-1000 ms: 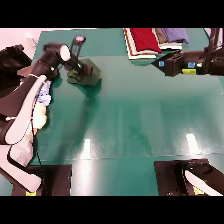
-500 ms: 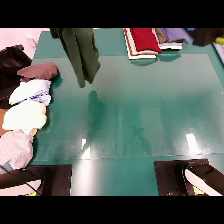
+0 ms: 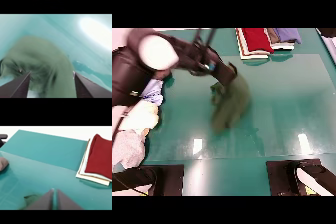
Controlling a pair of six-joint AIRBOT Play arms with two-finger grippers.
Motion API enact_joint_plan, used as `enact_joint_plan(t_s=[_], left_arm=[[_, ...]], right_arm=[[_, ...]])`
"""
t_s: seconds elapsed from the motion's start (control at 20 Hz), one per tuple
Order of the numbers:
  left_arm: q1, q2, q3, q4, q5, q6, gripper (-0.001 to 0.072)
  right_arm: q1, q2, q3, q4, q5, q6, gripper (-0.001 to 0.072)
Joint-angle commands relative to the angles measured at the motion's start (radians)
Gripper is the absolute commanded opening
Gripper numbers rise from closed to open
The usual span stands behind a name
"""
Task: Fold the shirts.
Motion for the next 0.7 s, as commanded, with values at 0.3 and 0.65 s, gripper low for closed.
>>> enact_joint_plan(t_s=[0.3, 0.65], left_arm=[[0.328, -0.086, -0.044, -0.061, 0.005, -0.085, 0.0622], [0.383, -0.274, -0.045, -0.188, -0.033, -0.084, 0.0622]], right_arm=[[-0.109, 0.0, -0.151, 0.017, 0.313, 0.009, 0.0388], [-0.091, -0.001, -0.744, 0.068, 0.233, 0.026, 0.0521]])
